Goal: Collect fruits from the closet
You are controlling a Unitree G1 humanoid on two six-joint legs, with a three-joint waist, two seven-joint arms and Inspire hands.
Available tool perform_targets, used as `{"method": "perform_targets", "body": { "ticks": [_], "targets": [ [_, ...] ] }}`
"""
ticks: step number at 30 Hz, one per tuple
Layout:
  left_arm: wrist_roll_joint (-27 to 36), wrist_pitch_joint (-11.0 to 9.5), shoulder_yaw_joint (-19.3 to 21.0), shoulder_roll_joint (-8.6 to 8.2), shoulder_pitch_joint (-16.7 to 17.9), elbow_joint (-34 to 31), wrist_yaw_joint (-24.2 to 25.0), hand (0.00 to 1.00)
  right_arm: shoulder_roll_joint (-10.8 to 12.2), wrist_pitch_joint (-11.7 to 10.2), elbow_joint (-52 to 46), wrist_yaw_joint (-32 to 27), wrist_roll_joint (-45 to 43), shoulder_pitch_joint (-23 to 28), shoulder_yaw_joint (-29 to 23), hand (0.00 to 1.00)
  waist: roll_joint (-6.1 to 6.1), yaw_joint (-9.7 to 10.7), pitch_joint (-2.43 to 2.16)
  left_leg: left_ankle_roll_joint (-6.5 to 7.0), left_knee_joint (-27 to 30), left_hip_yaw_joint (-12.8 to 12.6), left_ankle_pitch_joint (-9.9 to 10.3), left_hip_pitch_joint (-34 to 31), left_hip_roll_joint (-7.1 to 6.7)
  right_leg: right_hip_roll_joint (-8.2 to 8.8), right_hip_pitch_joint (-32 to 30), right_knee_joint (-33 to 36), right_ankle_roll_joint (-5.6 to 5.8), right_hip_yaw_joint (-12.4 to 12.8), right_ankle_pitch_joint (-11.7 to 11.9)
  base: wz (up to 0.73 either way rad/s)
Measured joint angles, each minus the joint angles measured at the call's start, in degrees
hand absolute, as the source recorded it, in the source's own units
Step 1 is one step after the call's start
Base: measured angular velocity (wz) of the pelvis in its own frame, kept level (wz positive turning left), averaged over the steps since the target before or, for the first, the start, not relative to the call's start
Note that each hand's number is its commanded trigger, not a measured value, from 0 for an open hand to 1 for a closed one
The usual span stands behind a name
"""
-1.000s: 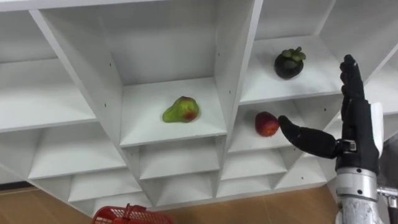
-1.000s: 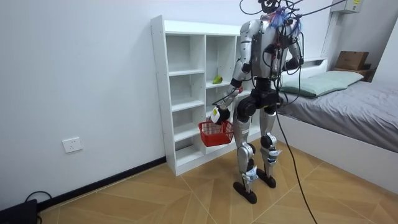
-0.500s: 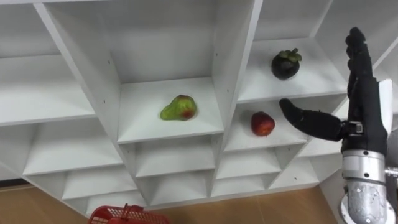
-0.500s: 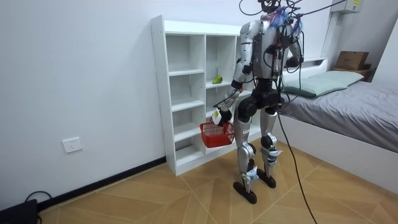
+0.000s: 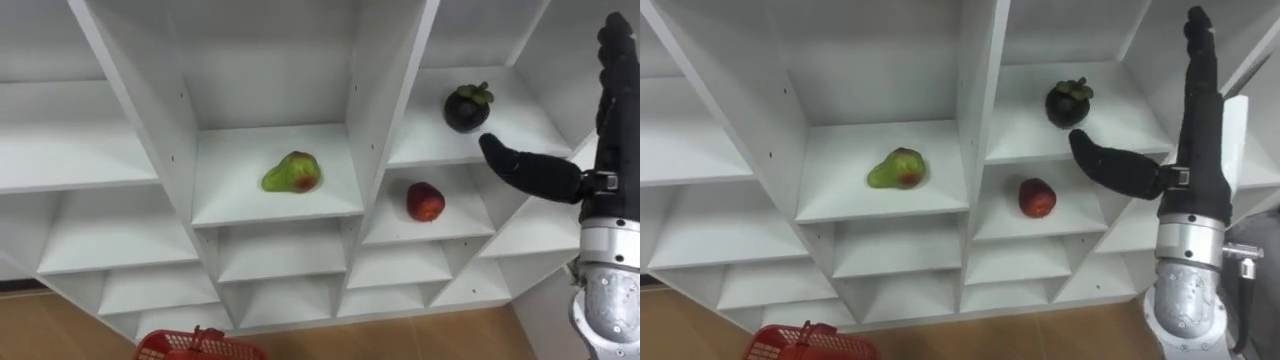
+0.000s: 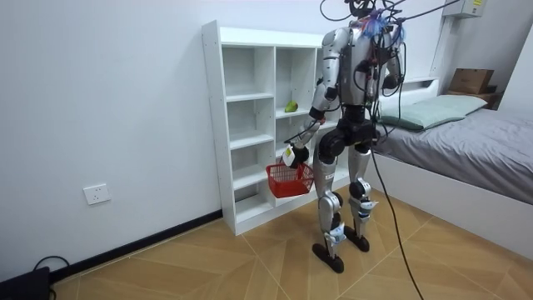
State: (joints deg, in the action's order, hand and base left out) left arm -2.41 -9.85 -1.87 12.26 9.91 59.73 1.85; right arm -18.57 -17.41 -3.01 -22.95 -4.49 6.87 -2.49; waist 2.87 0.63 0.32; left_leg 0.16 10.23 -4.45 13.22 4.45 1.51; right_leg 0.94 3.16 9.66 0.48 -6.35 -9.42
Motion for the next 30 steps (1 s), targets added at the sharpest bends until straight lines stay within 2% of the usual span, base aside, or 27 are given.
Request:
{"method": "perform_targets", "body": {
  "ticks": [9, 14, 18, 30],
  "targets": [
    [-1.69, 1.16, 0.06, 0.00, -0.08, -1.85, -0.18, 1.00, -0.03, 1.38, 3.76, 3.21, 3.19, -3.56, 0.08, 0.00, 0.35, -1.54, -0.16, -0.02, 0.00, 0.50, -0.13, 0.18, -0.04, 0.03, 0.06, 0.01, 0.00, -0.30, 0.00, 0.01],
    [-1.57, 1.26, 0.07, 0.01, -0.07, -1.86, -0.19, 1.00, -0.04, 2.65, 6.13, 5.37, 4.42, -4.77, 0.04, 0.00, 0.53, -1.34, -0.08, -0.05, 0.03, 1.52, -0.16, 0.23, -0.06, 0.16, 0.55, -0.13, 0.00, -1.66, 0.00, 0.11],
    [-1.60, 1.69, 0.07, 0.00, -0.08, -1.87, -0.13, 1.00, -0.04, 3.75, 6.17, 7.91, 4.42, -6.15, 0.04, 0.00, 0.66, -1.17, 0.03, -0.08, 0.05, 1.62, -0.21, 0.14, -0.06, 0.16, 0.52, -0.16, 0.00, -1.70, 0.00, 0.01],
    [-1.61, 2.31, 0.01, 0.00, -0.22, -2.45, -0.02, 1.00, -0.08, 3.75, 8.25, 12.08, 5.98, -9.54, 0.02, 0.00, 0.54, -1.04, 0.07, -0.08, 0.52, 1.77, -0.21, 0.04, -0.07, 0.24, 0.69, -0.03, -0.02, -2.05, 0.01, 0.00]
  ]
}}
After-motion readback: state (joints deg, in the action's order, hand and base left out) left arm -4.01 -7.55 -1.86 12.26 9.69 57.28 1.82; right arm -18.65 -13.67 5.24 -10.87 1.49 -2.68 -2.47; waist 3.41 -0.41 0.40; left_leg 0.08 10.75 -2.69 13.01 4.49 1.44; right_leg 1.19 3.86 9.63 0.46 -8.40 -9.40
